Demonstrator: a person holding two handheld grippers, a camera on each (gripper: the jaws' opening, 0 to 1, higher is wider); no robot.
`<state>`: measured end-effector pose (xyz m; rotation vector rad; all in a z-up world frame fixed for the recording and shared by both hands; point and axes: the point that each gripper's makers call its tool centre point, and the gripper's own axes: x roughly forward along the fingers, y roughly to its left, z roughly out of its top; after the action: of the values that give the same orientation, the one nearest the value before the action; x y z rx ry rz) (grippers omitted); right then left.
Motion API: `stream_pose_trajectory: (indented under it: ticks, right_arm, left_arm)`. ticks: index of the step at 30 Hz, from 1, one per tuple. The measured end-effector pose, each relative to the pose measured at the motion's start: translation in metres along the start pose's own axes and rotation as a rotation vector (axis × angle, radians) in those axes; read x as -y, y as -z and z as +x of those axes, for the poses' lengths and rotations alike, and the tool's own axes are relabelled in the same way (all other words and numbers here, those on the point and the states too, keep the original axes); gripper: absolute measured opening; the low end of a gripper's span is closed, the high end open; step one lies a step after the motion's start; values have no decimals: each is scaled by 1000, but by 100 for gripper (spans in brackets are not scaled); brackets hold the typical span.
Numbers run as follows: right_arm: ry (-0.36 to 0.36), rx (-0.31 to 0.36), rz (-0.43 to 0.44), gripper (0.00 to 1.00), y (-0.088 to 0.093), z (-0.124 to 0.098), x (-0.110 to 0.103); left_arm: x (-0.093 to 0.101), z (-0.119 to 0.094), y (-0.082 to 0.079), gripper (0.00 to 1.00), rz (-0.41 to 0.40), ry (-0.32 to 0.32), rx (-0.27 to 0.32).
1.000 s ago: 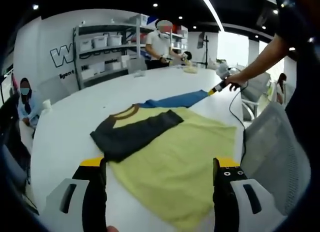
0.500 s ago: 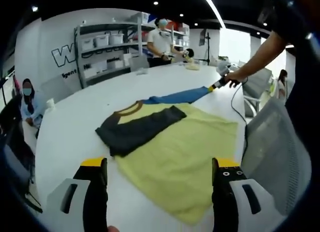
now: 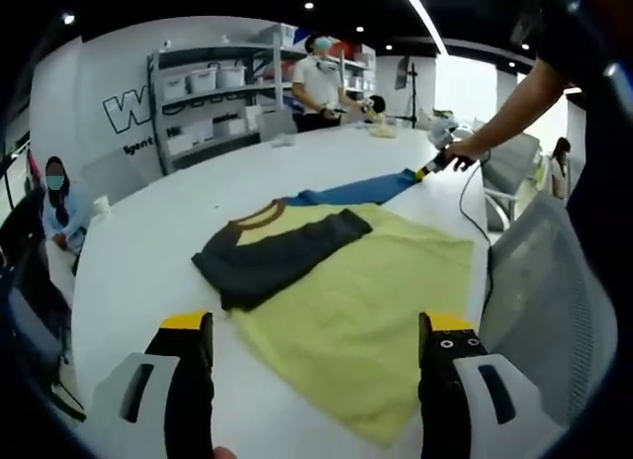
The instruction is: Fold the garment on the visible template until the final outline fits inside the template.
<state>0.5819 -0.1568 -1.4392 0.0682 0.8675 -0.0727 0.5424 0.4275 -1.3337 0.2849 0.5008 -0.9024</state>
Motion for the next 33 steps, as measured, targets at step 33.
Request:
stream_pose_trajectory:
  ticks: [33]
  right_arm:
    - [-103,119,-157,0,-62,-36,-39]
  left_arm:
    - [2,0,1,84,-7,-2,18]
